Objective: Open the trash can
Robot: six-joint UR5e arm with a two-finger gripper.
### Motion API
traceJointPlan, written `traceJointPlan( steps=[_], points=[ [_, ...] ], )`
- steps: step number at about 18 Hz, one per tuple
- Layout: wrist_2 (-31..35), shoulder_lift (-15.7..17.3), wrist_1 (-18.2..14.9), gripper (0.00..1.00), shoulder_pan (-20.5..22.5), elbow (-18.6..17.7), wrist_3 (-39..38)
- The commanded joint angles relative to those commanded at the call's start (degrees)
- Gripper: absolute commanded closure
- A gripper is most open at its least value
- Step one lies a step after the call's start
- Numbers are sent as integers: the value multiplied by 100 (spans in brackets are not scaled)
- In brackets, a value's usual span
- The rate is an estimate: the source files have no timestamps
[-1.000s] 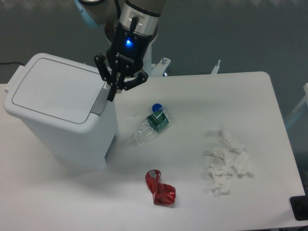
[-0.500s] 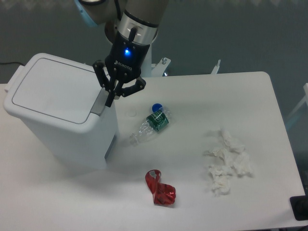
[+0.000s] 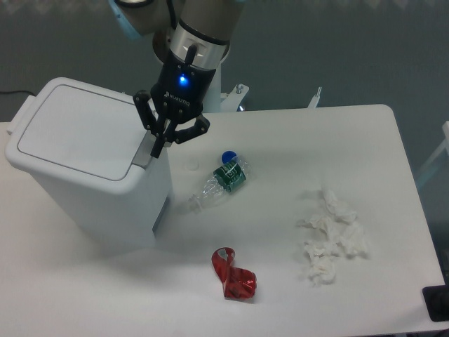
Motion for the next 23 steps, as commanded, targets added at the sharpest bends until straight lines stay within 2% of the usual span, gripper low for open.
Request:
traceJointPlan(
  steps=[15,16,17,20,23],
  points=[
    [-17,53,-9,100,9,-44,53],
    [-18,53,-9,86,26,-27,53],
    [-26,53,-9,62,44,-9,61],
    [-18,26,18,0,157,70,227],
    [9,9,18,0,474,61,378]
  ],
)
